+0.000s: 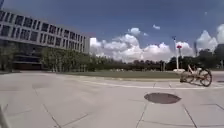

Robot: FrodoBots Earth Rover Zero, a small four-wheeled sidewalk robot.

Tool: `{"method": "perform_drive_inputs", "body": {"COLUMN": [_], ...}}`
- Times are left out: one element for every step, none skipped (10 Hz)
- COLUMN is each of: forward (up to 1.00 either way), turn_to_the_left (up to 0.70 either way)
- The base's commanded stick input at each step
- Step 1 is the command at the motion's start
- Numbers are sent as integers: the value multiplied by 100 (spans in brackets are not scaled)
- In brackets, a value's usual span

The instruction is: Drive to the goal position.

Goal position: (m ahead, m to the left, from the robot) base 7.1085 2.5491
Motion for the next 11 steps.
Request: {"method": "perform_drive_inputs", "body": {"forward": [100, 100, 100, 100, 100, 100, 100, 100, 100, 100, 100], "turn_to_the_left": [0, 0, 0, 0, 0, 0, 0, 0, 4, 27, 27]}}
